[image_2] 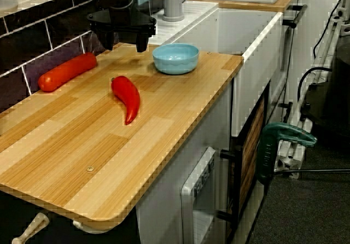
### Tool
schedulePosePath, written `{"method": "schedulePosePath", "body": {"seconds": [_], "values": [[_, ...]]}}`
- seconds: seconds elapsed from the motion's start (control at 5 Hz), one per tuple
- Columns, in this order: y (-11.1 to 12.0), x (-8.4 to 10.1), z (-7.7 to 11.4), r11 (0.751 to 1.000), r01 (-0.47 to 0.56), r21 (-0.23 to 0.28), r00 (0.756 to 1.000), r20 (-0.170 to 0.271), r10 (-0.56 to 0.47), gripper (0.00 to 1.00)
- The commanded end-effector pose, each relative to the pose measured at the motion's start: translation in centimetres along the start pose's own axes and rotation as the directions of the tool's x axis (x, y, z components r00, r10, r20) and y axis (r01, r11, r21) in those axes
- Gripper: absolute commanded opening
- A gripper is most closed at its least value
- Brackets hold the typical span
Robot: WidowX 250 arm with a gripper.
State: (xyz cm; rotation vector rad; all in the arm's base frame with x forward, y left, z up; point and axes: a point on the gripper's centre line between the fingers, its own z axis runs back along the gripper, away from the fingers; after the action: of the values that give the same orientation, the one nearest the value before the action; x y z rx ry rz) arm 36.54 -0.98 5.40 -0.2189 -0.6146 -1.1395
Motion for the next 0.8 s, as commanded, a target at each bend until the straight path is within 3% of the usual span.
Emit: {"method": "schedulePosePath", "body": {"seconds": [0.0,0.6], "values": [[1.64,1.35,1.78,0.997,0.021,0.074,1.000,0.014,-0.022,1.00],[2.40,1.37,0.89,0.996,0.006,0.091,1.000,0.011,-0.007,1.00]]}}
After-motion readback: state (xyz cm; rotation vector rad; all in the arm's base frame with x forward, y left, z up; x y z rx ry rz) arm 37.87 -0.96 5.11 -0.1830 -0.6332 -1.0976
